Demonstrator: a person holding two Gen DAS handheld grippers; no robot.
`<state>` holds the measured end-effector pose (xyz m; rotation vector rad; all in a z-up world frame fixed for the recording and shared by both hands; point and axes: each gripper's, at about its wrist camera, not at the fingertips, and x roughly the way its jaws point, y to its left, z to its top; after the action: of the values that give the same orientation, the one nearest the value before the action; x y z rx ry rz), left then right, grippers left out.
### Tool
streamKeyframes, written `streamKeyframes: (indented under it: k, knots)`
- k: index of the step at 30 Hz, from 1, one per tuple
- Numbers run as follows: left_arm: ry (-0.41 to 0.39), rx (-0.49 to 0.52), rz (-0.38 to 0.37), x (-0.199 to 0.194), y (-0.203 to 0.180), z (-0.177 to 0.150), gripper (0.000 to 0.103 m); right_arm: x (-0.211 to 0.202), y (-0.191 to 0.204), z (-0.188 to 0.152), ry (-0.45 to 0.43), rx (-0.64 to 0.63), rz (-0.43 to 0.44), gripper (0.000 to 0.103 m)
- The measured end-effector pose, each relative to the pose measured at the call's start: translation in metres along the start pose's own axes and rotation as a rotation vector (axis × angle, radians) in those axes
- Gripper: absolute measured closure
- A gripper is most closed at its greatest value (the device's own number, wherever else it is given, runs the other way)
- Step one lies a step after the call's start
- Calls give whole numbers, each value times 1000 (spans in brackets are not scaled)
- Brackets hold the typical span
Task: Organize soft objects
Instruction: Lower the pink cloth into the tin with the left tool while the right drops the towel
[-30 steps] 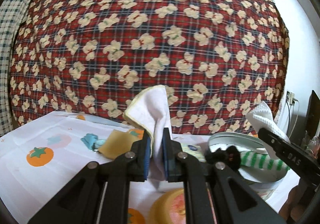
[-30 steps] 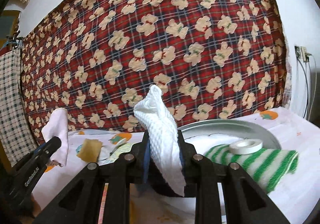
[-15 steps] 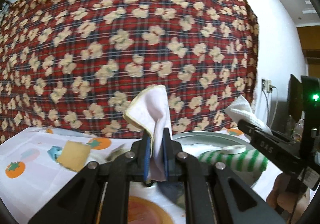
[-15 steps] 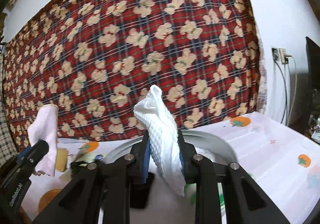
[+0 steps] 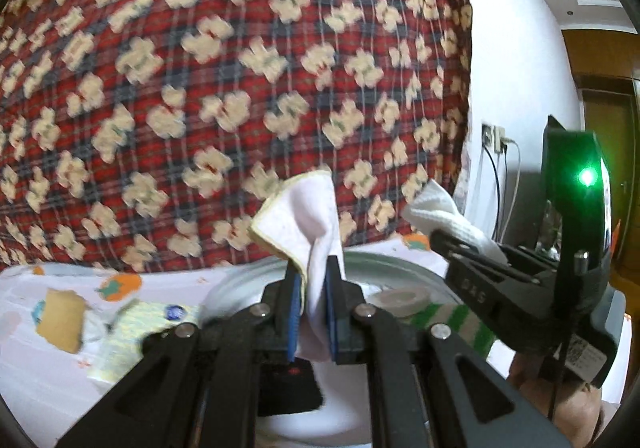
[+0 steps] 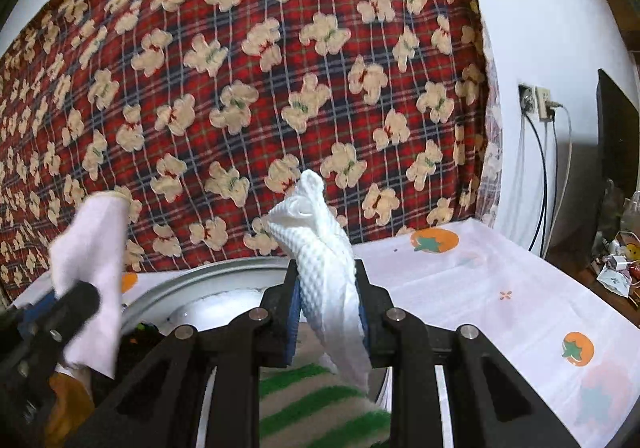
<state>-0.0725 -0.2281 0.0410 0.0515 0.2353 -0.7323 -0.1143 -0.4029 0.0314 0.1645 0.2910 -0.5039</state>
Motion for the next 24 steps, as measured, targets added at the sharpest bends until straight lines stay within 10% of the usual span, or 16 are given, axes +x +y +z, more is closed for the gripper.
streamKeyframes:
  k: [10, 13, 18, 24]
  knots:
    - [165, -10, 26, 48, -19, -20, 91, 40, 0, -10, 164, -21, 48, 72]
    - [188, 12, 58, 53, -21, -26, 77, 39, 7, -12, 167, -41, 61, 46]
    - [171, 37, 87, 48, -22, -28, 0, 20, 10, -9, 67, -51, 46, 17]
    - [111, 22, 114, 35, -20, -25, 0, 9, 9, -7, 18, -42, 36, 15]
